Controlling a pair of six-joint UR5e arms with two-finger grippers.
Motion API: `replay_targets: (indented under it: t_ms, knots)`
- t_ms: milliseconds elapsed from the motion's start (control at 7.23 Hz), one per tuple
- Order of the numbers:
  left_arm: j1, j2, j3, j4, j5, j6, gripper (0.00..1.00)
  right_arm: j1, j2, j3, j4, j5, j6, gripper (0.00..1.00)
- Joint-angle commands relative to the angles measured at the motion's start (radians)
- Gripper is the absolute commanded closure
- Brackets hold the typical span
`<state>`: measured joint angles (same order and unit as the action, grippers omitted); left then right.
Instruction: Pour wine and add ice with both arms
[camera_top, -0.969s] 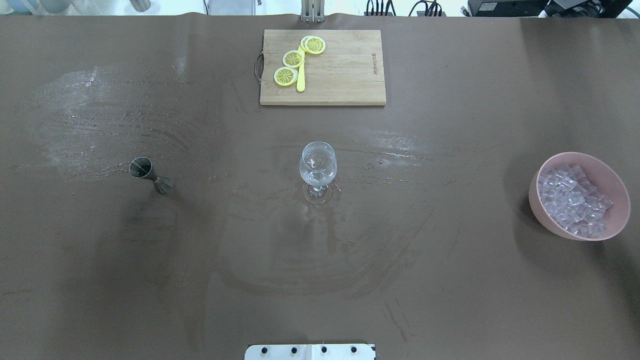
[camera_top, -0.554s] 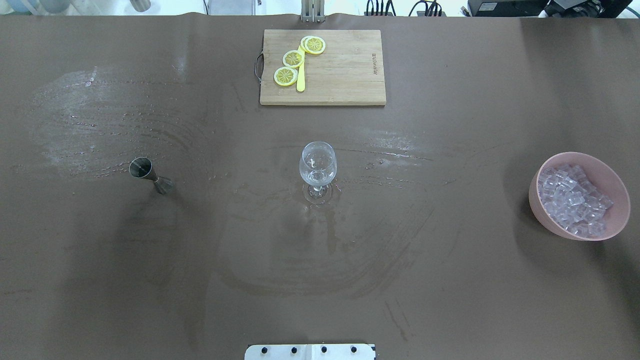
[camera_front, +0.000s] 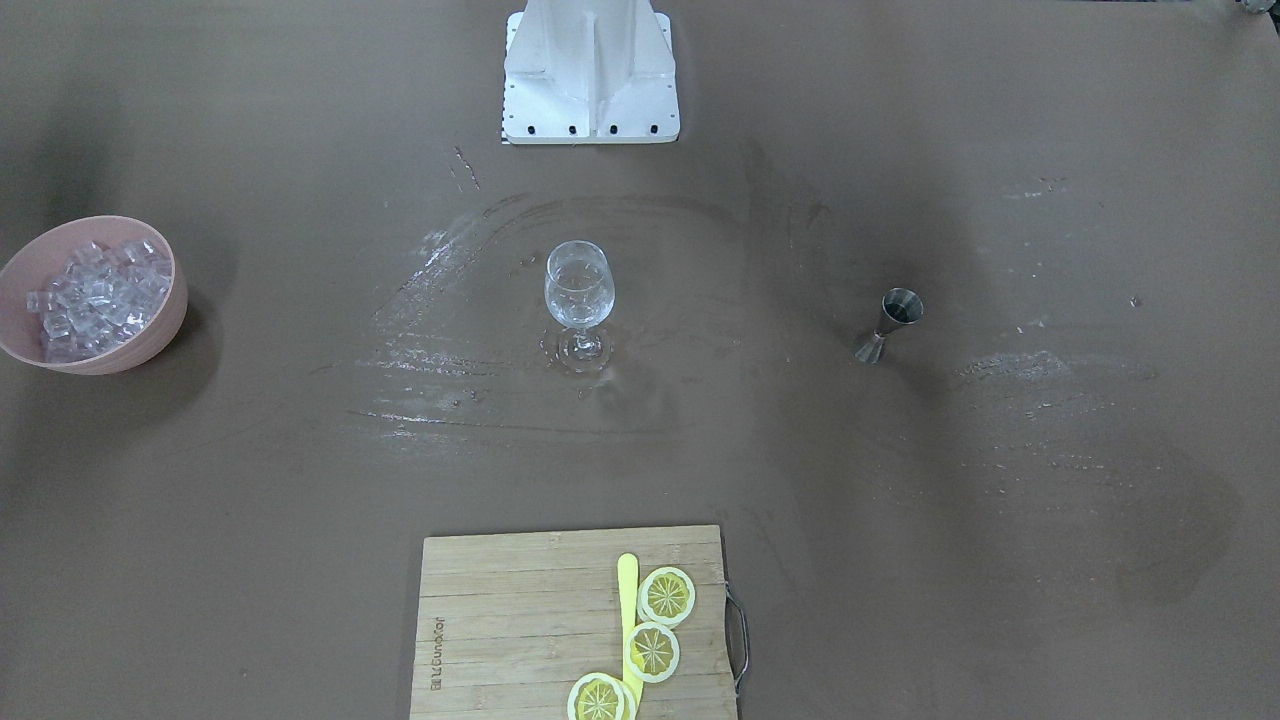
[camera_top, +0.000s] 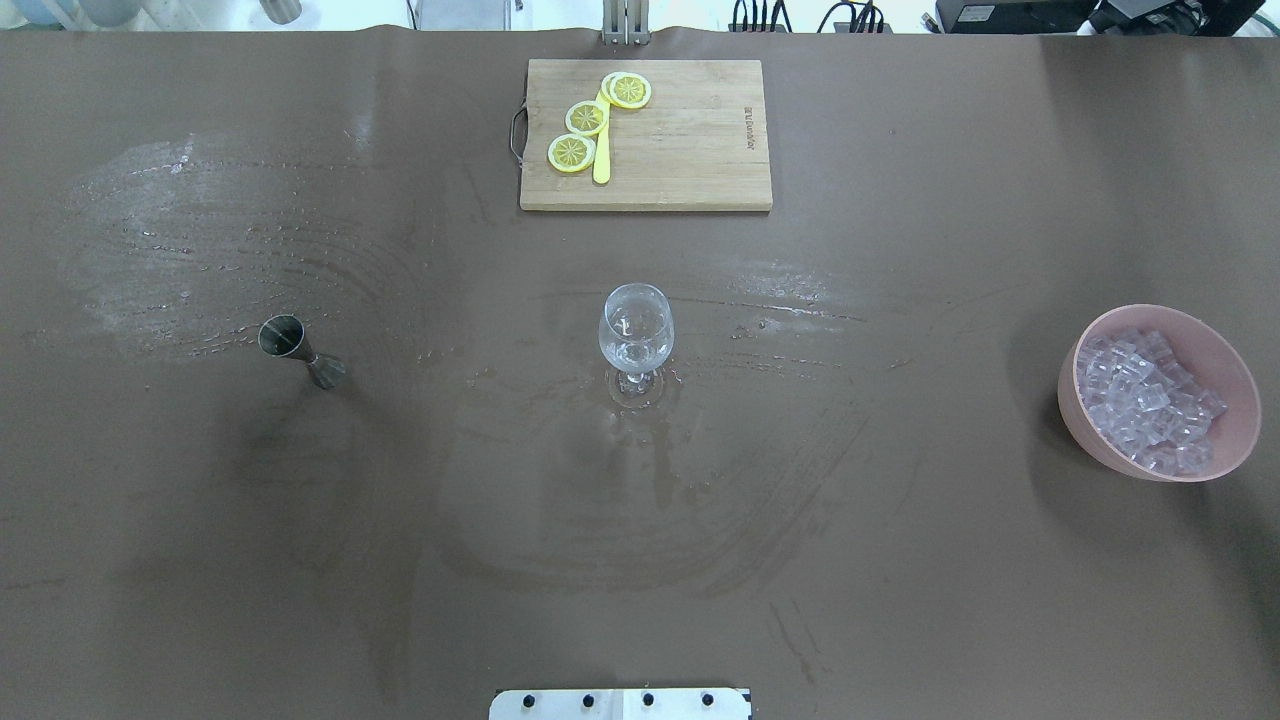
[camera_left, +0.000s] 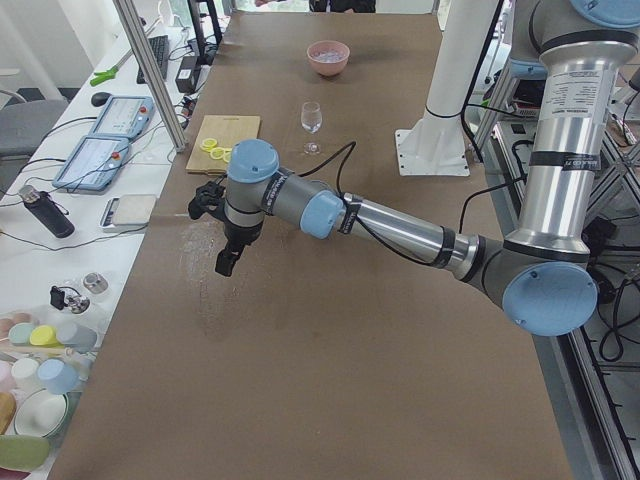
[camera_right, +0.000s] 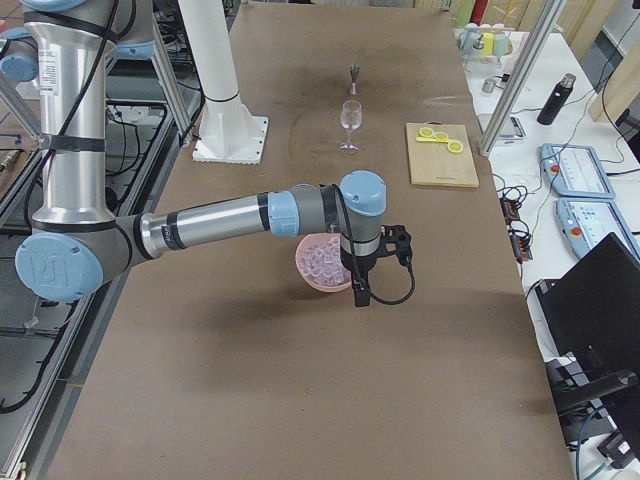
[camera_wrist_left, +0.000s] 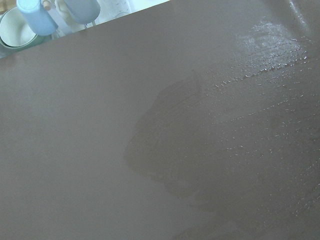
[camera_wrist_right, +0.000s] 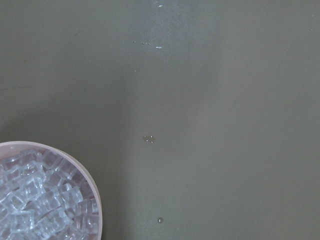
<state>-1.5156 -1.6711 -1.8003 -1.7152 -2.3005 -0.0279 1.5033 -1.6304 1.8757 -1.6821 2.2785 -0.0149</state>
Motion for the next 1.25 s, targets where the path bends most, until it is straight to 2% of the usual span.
replay_targets:
  t_ms: [0, 277, 554, 830, 969, 1107]
  knots:
    - [0.001, -0.007, 0.004, -0.088, 0.0, -0.018, 0.01, 0.0, 0.001, 0.008, 0.001, -0.001, 0.001, 0.0]
    - [0.075, -0.009, 0.012, -0.318, 0.0, -0.091, 0.02, 0.0, 0.003, 0.008, 0.001, -0.001, 0.004, 0.0]
    - [0.209, 0.028, 0.004, -0.595, 0.015, -0.486, 0.02, -0.002, -0.002, 0.008, 0.001, -0.001, 0.006, 0.0]
    - [0.381, 0.082, -0.001, -0.845, 0.172, -0.695, 0.02, 0.0, -0.003, 0.008, 0.001, -0.001, 0.006, 0.0]
    - [0.467, 0.111, -0.028, -0.918, 0.297, -0.766, 0.02, -0.002, -0.003, 0.008, 0.001, -0.001, 0.006, 0.0]
    - [0.541, 0.151, -0.094, -0.92, 0.428, -0.773, 0.02, -0.002, -0.002, 0.006, 0.001, -0.002, 0.006, 0.0]
